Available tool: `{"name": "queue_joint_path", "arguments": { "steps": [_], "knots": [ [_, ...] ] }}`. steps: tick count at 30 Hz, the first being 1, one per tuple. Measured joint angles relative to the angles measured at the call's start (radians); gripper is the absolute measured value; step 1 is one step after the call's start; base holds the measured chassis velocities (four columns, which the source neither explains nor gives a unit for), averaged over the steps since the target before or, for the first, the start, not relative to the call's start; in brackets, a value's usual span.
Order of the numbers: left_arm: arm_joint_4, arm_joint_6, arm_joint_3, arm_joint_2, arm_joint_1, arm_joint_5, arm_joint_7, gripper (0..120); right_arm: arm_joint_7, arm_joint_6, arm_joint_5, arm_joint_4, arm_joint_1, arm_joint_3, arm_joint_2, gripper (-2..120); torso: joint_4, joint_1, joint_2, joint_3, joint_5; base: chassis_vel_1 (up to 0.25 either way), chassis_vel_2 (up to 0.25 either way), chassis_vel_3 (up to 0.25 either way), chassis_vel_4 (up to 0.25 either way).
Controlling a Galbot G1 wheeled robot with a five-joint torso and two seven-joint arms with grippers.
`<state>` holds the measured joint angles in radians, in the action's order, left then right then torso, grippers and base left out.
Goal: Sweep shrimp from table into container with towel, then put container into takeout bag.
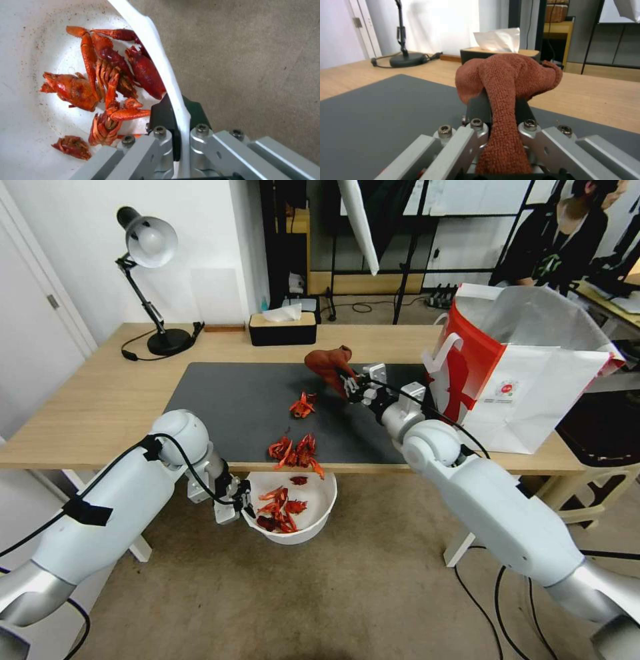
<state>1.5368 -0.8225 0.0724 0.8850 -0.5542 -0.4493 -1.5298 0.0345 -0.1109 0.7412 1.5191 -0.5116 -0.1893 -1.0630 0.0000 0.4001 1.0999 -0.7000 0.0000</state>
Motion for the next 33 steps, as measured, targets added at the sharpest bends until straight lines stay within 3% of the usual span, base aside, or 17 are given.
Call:
{"name": "queue_joint_path", "arguments": {
  "steps": [16, 33],
  "knots": [
    [-0.012, 0.000, -0.012, -0.003, -0.004, 0.004, 0.000, 0, -0.024, -0.019, -0.041, -0.231, 0.138, -0.113, -0.088, 2, 0.0001, 0.000, 0.000, 0.000, -0.0001, 0.000, 0.000, 0.000, 0.000],
    [-0.016, 0.000, -0.013, -0.004, -0.004, 0.010, 0.000, 0, -0.076, -0.042, -0.050, -0.275, 0.136, -0.153, -0.094, 2, 0.0000, 0.000, 0.000, 0.000, 0.0000, 0.000, 0.000, 0.000, 0.000]
  ]
}}
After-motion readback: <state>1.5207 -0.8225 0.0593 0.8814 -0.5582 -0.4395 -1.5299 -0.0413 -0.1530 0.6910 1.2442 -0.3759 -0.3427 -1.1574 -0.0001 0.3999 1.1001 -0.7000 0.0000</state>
